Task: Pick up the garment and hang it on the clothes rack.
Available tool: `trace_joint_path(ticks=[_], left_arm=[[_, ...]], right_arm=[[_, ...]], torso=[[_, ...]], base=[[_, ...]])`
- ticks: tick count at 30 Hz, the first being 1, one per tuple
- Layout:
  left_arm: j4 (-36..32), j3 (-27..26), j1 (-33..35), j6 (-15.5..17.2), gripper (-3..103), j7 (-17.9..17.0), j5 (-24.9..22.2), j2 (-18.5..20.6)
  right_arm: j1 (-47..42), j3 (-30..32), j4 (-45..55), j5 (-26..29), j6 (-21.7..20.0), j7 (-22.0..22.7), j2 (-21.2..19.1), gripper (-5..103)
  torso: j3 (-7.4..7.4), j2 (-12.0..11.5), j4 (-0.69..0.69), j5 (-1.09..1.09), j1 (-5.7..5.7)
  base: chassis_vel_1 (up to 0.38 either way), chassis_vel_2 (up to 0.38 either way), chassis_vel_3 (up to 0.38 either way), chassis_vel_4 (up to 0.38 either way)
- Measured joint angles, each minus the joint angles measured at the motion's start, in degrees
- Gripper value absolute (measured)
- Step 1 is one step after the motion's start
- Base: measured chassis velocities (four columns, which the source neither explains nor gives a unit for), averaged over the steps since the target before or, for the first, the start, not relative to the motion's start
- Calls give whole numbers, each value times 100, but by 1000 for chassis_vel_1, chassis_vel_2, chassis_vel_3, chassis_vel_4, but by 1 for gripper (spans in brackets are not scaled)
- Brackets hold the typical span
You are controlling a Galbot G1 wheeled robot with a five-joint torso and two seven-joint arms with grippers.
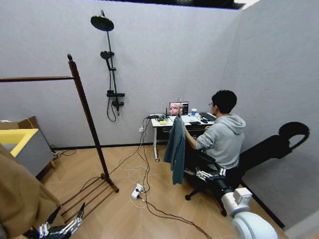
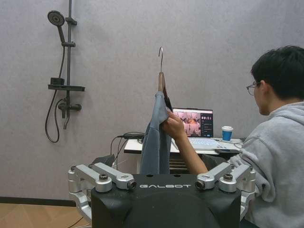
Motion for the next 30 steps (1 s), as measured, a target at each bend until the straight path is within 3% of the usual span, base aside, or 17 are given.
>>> trace_joint_path(ticks=[14, 19, 20, 30], left_arm=[[0, 0, 0, 0, 100, -2, 0, 0], [0, 0, 0, 0, 100, 0, 0, 0], [0, 0, -1, 0, 100, -1, 0, 0], [0, 0, 0, 0, 100, -1, 0, 0]], right_arm=[[20, -53, -18, -206, 43, 39, 11, 100], [60, -96, 175, -265, -231, 375, 2, 100], [187, -116, 275, -109, -326, 624, -44, 100], [1048, -148, 416, 957, -649, 1558, -697, 100]], torso=[[0, -1, -1, 2, 1], [1, -2, -1, 0, 3], [2, -3, 0, 0, 7], [-1, 3, 0, 0, -6]], base=[[-291, 289, 293, -297], [-275, 228, 252, -263], [-172, 142, 142, -159], [-10, 18, -8, 2]])
